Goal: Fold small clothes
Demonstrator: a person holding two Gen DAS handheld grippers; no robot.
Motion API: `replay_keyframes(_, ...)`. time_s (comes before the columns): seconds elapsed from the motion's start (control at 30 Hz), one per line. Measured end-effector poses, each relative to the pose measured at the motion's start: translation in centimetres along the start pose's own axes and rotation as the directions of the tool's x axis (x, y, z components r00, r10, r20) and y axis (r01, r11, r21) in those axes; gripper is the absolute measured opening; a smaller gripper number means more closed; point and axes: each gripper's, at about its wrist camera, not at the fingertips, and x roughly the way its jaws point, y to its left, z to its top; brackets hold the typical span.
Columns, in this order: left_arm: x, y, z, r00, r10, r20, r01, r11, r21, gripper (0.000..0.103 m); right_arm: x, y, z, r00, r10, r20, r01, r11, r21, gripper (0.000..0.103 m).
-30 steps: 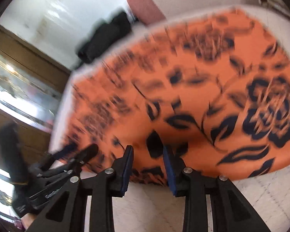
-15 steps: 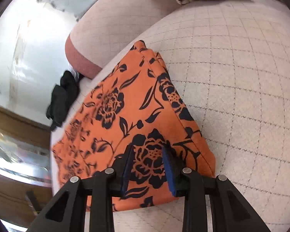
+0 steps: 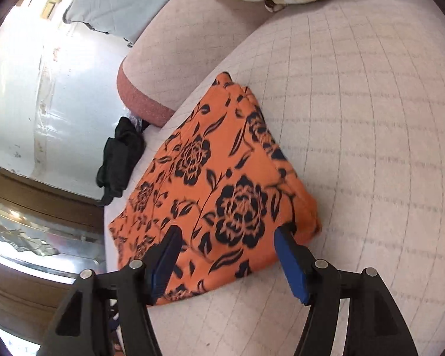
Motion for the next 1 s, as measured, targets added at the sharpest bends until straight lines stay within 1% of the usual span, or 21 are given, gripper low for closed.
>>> replay_keyframes(0.07,0.0,0.4,-1.8,0.996,-0.079,-0.036,0.077,0.995,-0.066,0.090,0.0,-0.5,-0.5,1.000,0.016,-0.017,-0.016,0.999,0.037,0.068)
replay_keyframes(0.1,0.0,0.4,-2.3,0.994,-0.102,-0.037,0.099,0.992,-0.081,0.090,0.0,-0.8,-0.8,0.999,0.026,-0.027,-0.024,0.998,0.056,0.068)
replay_keyframes(0.17,-0.2,-0.5,-2.6,0.994,-0.102,-0.026,0.100,0.993,-0.058,0.090,0.1,-1.6,-1.2,0.998,0.036,-0.043,-0.032,0.994,0.100,0.068)
replay_keyframes(0.23,0.2,-1.2,-2.4,0.986,-0.163,-0.030,0.161,0.985,-0.063,0.090,0.3,-2.2,-1.5,0.998,0.031,-0.049,-0.025,0.991,0.129,0.068)
replay_keyframes(0.27,0.7,-1.3,-2.2,0.980,-0.198,-0.031,0.194,0.977,-0.090,0.090,0.4,-2.4,-1.5,0.998,0.023,-0.052,-0.015,0.990,0.139,0.068)
replay_keyframes(0.3,1.0,-1.5,-2.0,0.980,-0.199,-0.027,0.195,0.976,-0.098,0.090,0.6,-2.7,-1.5,0.999,0.011,-0.052,-0.003,0.988,0.154,0.068)
replay_keyframes(0.37,1.8,-2.4,-1.2,0.985,-0.173,-0.005,0.172,0.982,-0.083,0.090,1.2,-3.6,-1.5,0.999,0.001,-0.055,0.010,0.981,0.192,0.068)
replay_keyframes(0.43,2.3,-2.5,-0.3,0.984,-0.176,0.031,0.179,0.977,-0.113,0.090,2.1,-4.3,-1.4,0.998,0.010,-0.057,0.003,0.977,0.214,0.068)
replay_keyframes(0.5,2.9,-2.8,0.8,0.975,-0.212,0.070,0.221,0.963,-0.157,0.090,2.5,-4.5,-1.1,0.999,0.033,-0.024,-0.027,0.976,0.216,0.069)
replay_keyframes(0.57,3.5,-2.9,1.5,0.968,-0.229,0.099,0.243,0.955,-0.173,0.090,3.0,-4.5,-0.8,0.998,0.055,0.006,-0.055,0.976,0.210,0.069)
replay_keyframes(0.63,3.8,-2.8,1.8,0.953,-0.271,0.132,0.293,0.936,-0.196,0.090,3.8,-4.7,-0.3,0.995,0.087,0.050,-0.096,0.970,0.223,0.069)
replay_keyframes(0.67,4.0,-2.6,1.9,0.941,-0.307,0.145,0.332,0.919,-0.214,0.090,4.1,-4.7,-0.1,0.993,0.098,0.070,-0.111,0.969,0.223,0.068)
replay_keyframes(0.7,4.2,-2.5,2.0,0.931,-0.331,0.152,0.359,0.905,-0.227,0.085,4.4,-4.5,0.1,0.990,0.107,0.092,-0.125,0.968,0.216,0.068)
replay_keyframes(0.73,4.3,-2.2,2.0,0.921,-0.354,0.160,0.384,0.891,-0.241,0.076,4.9,-4.2,0.5,0.987,0.116,0.114,-0.137,0.971,0.196,0.068)
replay_keyframes(0.77,4.6,-2.0,2.0,0.917,-0.369,0.153,0.398,0.879,-0.263,0.050,5.1,-3.9,0.7,0.985,0.118,0.125,-0.139,0.974,0.178,0.068)
replay_keyframes(0.8,5.0,-1.8,2.0,0.920,-0.366,0.141,0.392,0.878,-0.275,0.031,5.5,-3.6,0.9,0.984,0.101,0.149,-0.125,0.979,0.163,0.068)
replay_keyframes(0.83,5.4,-1.7,2.0,0.929,-0.348,0.126,0.370,0.885,-0.284,0.026,5.9,-3.1,1.1,0.983,0.097,0.158,-0.119,0.984,0.132,0.065)
replay_keyframes(0.87,5.6,-1.4,1.9,0.931,-0.342,0.129,0.365,0.884,-0.292,0.024,6.3,-2.7,1.3,0.983,0.089,0.162,-0.106,0.989,0.098,0.053)
replay_keyframes(0.9,6.1,-1.4,1.9,0.926,-0.353,0.137,0.378,0.875,-0.303,0.023,6.6,-2.4,1.5,0.985,0.073,0.158,-0.086,0.993,0.079,0.042)
replay_keyframes(0.93,5.9,-1.3,1.8,0.925,-0.355,0.139,0.381,0.872,-0.307,0.023,7.2,-2.4,1.7,0.989,0.046,0.141,-0.056,0.996,0.068,0.026)
replay_keyframes(1.0,5.7,-1.8,1.9,0.931,-0.336,0.143,0.364,0.886,-0.287,0.019,7.4,-2.7,1.8,0.988,0.043,0.148,-0.056,0.994,0.089,0.023)
